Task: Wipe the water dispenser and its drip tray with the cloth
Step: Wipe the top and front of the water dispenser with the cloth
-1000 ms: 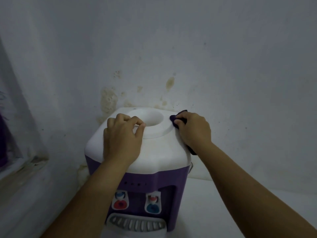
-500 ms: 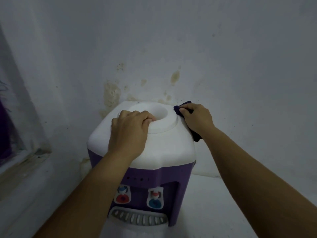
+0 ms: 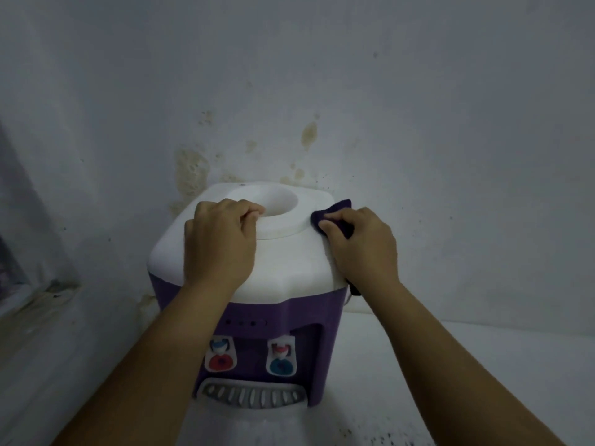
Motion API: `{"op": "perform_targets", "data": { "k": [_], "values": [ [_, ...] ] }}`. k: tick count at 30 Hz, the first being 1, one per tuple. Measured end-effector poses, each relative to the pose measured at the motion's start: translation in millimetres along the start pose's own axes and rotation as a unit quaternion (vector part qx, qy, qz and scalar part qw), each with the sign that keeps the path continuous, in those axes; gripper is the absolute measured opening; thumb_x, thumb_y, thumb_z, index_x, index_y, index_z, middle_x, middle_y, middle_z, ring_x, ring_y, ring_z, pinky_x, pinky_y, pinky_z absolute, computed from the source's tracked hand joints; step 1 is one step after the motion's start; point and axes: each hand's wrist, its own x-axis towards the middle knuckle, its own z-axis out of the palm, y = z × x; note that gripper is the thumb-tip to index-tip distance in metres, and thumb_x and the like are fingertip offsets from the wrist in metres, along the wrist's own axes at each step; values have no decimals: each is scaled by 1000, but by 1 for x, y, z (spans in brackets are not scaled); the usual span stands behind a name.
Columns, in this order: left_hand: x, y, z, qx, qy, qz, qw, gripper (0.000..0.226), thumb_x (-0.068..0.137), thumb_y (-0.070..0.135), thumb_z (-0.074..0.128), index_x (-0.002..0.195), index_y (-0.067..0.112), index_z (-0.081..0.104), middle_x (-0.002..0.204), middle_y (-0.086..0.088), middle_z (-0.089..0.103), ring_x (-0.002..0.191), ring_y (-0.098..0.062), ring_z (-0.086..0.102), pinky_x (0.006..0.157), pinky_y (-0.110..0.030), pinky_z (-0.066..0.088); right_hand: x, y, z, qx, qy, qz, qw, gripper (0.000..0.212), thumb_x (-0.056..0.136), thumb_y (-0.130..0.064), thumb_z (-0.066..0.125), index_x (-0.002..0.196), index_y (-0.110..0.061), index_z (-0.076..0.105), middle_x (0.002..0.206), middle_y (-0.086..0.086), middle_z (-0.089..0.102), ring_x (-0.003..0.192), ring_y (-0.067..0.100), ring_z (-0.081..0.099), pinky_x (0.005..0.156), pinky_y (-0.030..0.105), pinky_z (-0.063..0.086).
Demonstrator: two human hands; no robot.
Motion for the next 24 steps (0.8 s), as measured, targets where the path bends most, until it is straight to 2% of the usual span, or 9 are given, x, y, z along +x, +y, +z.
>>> {"op": "perform_targets", "data": {
  "k": [4,6,9,12,14,16,20,22,24],
  "values": [
    [1,-1,-1,-4,-7,1,1000,24,96,28,48,102,29,71,101,8,69,103,-23,51,83,-38,40,-57,-2,-3,29,51,-109,992,28,86,-48,54,100,-29,70,93,-10,60,78,7,56,62,16,43],
    [2,-1,-3,-16,-12,-1,1000,24,96,28,49,102,28,72,101,7,69,103,-23,52,84,-43,46,-48,-2,-7,41,45,-71,996,26,87,-46,56,102,-30,70,95,-10,61,83,8,57,64,15,42],
    [3,-1,-4,-39,-16,-8,999,23,95,28,50,102,26,72,101,5,70,104,-22,51,84,-44,48,-14,-4,-8,46,20,52,997,22,89,-43,57,103,-30,69,100,-6,60,93,13,57,67,19,37],
    [2,-1,-3,-39,-18,-14,999,23,95,28,50,103,26,72,100,3,69,104,-21,50,81,-41,48,-29,-25,3,-13,31,-41,999,20,89,-42,57,99,-30,69,96,-6,60,85,14,56,66,25,41],
    [4,-4,-4,-37,-39,-4,999,25,96,27,48,105,26,71,102,4,68,106,-21,49,83,-36,45,-62,-37,10,-16,33,-131,991,19,87,-40,59,98,-29,69,92,-7,60,78,12,55,59,23,43],
    [8,-10,-8,-45,-79,18,996,26,97,26,46,109,26,70,109,7,67,111,-18,47,87,-27,38,-66,-35,4,-20,32,-151,988,20,88,-41,58,101,-31,69,93,-8,62,79,11,56,60,22,43],
    [7,-31,-22,-110,-143,51,982,28,98,24,46,117,29,66,116,18,60,107,4,43,86,1,27,-22,-19,-10,-80,13,-5,997,24,92,-42,52,106,-30,68,102,-3,63,90,17,58,69,26,41],
    [7,-35,-24,-156,-140,37,977,29,99,22,44,119,29,64,113,22,57,106,6,45,83,4,27,-24,-37,0,-89,18,-14,996,25,93,-40,50,105,-27,68,100,-1,62,88,20,58,67,27,41],
    [8,-35,-24,-189,-123,20,974,31,99,19,42,121,26,63,111,21,60,106,3,50,86,-1,31,-49,-61,20,-77,27,-110,991,22,91,-38,54,101,-25,69,93,-1,62,80,19,57,61,28,43]
  ]
}}
